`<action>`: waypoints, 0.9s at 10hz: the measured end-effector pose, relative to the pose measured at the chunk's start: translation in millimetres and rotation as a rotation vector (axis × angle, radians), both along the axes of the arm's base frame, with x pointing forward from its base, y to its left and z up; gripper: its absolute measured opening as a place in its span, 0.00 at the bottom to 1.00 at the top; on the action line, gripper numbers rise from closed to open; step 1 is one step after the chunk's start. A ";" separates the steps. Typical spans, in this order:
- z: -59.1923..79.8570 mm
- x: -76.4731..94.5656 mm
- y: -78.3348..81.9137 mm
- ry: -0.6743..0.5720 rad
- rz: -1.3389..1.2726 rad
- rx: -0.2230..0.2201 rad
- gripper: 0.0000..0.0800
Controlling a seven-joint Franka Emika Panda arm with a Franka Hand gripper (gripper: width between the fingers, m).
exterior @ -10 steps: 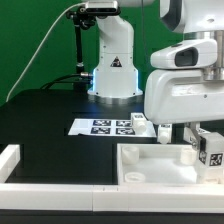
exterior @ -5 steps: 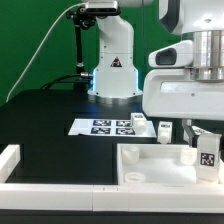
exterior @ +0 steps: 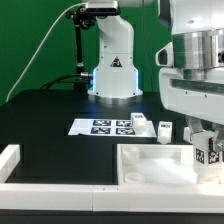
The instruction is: Assemble one leg
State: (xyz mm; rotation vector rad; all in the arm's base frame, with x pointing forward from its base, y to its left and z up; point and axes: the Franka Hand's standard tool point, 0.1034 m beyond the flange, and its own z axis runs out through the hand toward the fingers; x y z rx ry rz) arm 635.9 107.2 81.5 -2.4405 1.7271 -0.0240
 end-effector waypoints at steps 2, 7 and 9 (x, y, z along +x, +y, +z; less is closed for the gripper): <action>-1.0 -1.3 1.6 -0.004 0.064 -0.012 0.56; -5.1 -5.4 17.3 -0.087 0.755 -0.133 0.81; -4.9 -5.4 17.1 -0.099 0.967 -0.165 0.81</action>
Offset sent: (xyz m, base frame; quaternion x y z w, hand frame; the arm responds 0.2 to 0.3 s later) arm -0.0105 0.0189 -0.0081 0.0522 0.0511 -0.4720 0.8786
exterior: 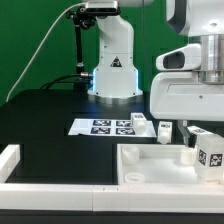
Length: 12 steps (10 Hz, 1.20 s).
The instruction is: Assemble one leg
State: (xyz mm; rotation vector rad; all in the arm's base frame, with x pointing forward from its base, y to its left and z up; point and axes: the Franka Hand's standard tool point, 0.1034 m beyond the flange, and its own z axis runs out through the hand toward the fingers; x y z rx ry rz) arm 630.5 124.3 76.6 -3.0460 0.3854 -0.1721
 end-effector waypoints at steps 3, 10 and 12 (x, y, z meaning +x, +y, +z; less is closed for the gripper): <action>0.0 1.2 -1.7 -0.018 0.187 -0.036 0.81; -1.7 -3.3 -0.7 0.021 -0.399 0.008 0.37; -3.2 0.3 0.4 0.040 -0.712 0.069 0.36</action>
Offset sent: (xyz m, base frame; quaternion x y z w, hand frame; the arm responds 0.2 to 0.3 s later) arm 0.0000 0.0000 0.0000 0.0000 0.0000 0.0000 1.0000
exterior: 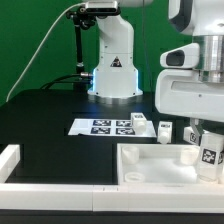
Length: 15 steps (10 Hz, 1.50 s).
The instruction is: Assemble one leg
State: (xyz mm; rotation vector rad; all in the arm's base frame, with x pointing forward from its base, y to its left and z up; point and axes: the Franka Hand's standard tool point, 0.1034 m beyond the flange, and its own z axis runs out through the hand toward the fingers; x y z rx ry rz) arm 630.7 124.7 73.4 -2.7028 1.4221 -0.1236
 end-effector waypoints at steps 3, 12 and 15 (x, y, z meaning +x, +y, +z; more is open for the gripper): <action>0.4 4.4 -2.5 0.014 -0.405 0.125 0.36; -0.1 3.9 -8.2 -0.024 0.299 0.011 0.81; 1.4 6.6 -10.7 -0.046 0.632 -0.057 0.81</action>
Offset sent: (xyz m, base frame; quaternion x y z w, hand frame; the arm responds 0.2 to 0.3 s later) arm -0.0005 -0.0079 0.0025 0.0042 0.0284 0.2040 0.9785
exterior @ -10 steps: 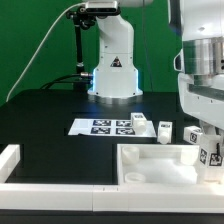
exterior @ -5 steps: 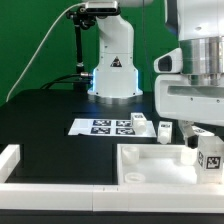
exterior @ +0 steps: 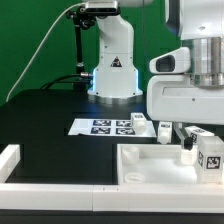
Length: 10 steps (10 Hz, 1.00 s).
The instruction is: Assemble one leg
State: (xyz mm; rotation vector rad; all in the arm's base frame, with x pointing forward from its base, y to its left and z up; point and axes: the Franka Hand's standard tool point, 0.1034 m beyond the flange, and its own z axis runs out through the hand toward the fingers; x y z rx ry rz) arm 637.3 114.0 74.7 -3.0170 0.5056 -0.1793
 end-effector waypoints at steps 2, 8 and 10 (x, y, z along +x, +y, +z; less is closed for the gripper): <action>-0.3 -0.1 0.1 0.001 -0.028 0.004 0.78; -2.0 -3.5 2.4 0.032 -0.471 0.049 0.36; -1.6 -5.5 5.3 0.072 -0.782 0.075 0.36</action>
Offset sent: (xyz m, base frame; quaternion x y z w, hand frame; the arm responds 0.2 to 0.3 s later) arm 0.0000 0.0000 0.0000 0.0000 0.0000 0.0650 0.9979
